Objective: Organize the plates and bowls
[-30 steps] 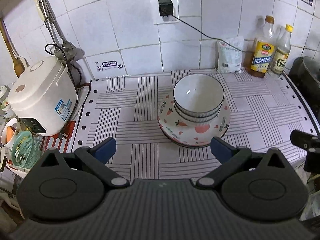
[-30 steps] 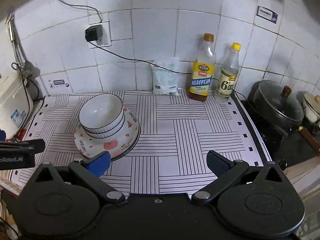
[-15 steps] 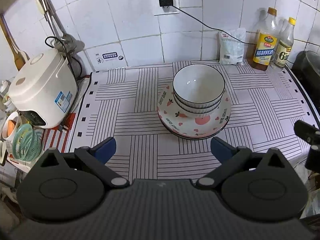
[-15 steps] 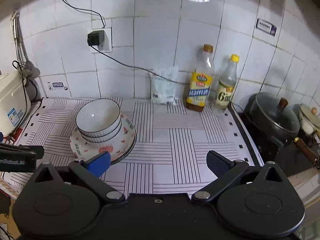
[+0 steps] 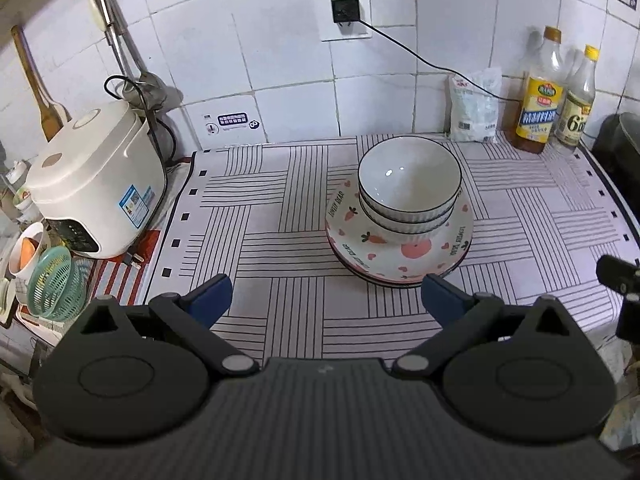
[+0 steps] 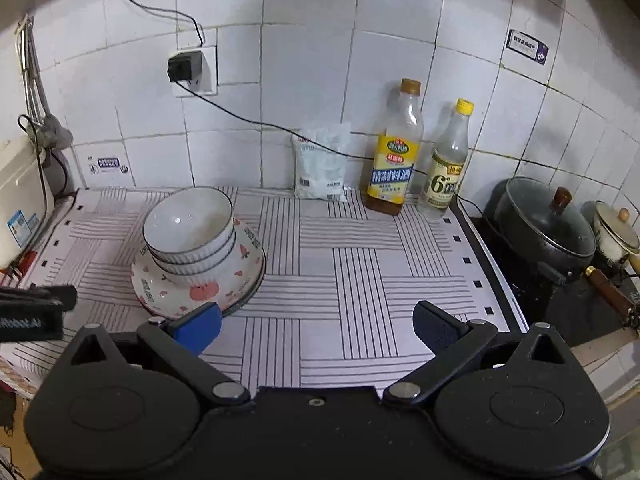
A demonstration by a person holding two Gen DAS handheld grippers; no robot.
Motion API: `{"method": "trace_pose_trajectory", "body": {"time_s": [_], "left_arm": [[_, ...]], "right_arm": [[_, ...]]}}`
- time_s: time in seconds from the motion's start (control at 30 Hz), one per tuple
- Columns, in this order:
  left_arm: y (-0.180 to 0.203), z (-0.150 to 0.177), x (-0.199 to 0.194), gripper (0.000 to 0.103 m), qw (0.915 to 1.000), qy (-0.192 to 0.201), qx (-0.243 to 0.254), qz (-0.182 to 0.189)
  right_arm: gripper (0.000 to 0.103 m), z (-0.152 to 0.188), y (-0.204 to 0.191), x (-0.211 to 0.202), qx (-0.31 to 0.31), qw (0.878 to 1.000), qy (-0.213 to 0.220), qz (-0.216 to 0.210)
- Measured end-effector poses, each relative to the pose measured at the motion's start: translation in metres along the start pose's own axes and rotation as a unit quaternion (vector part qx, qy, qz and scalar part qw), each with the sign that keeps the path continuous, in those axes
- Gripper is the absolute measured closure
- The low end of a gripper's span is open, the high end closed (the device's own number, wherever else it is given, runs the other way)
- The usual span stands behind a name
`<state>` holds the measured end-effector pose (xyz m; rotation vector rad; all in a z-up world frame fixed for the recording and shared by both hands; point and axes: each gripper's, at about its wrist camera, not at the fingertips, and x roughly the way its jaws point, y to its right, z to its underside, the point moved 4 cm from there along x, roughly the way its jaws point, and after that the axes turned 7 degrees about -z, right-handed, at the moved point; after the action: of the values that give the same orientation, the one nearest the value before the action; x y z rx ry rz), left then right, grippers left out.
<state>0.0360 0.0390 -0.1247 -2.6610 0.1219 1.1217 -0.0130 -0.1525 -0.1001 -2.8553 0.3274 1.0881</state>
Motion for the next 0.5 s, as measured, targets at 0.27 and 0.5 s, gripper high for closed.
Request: {"method": "trace_pose_trajectory", "body": {"time_s": [0.27, 0.5], "left_arm": [[0.0023, 0.0027, -0.0019, 0.001, 0.9999, 0.008, 0.008, 0.0], [0.0038, 0.0041, -0.0017, 0.001, 1.0, 0.006, 0.005, 0.003]], "right_arm": [[0.0, 0.0042, -0.0006, -0.0025, 0.0, 1.0, -0.004, -0.001], [0.0, 0.004, 0.0009, 0.0006, 0.01, 1.0, -0.008, -0.004]]}}
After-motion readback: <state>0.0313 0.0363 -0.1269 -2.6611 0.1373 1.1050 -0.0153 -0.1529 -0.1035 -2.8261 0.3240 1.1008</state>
